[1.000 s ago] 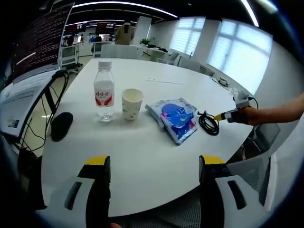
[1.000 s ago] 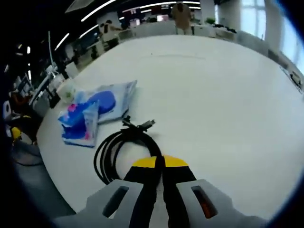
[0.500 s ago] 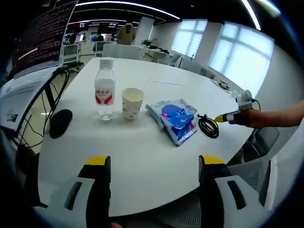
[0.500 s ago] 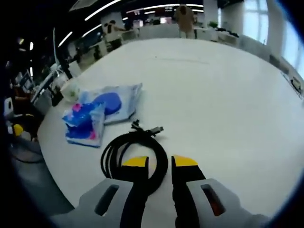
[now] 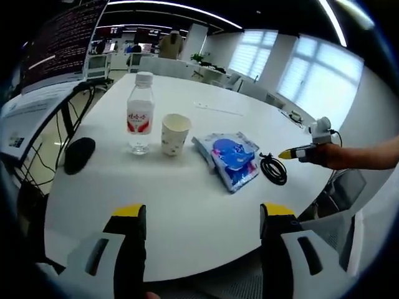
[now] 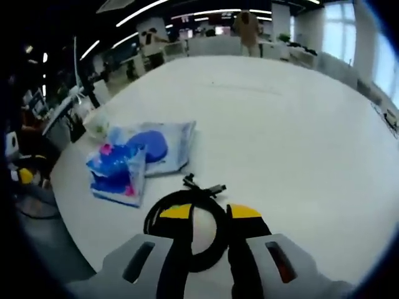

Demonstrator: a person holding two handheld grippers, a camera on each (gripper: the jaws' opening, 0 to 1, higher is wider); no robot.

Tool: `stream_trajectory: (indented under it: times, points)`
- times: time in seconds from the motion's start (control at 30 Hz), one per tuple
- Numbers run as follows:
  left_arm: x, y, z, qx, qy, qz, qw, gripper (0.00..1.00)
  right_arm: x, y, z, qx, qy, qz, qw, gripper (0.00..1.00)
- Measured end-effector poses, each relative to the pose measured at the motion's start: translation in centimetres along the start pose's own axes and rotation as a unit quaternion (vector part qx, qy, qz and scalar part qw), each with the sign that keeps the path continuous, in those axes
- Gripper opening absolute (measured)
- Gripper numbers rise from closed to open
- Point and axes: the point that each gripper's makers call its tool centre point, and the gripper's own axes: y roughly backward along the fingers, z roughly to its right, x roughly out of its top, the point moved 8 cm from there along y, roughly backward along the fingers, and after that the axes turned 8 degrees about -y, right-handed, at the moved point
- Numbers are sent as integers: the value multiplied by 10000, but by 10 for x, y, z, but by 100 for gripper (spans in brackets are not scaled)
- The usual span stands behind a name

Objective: Arrange the tabletop items into an orderly group along one side of the table until the central work area is clear of visible clutter.

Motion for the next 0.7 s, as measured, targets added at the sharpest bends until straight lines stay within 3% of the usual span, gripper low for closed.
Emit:
stream_trajectory:
  times: [0.33, 0.47, 0.7]
  points:
    - [5, -1, 0, -34, -66, -10, 10000, 76, 4, -11, -28, 361, 164, -67, 9992, 21]
    - [6, 1, 0, -86, -167, -37, 9998, 77, 1, -16, -48, 868, 313, -149, 9956, 31]
    - [5, 6, -1, -157, -256, -96, 9995, 79, 1, -25, -73, 1183, 529, -205, 9914, 45]
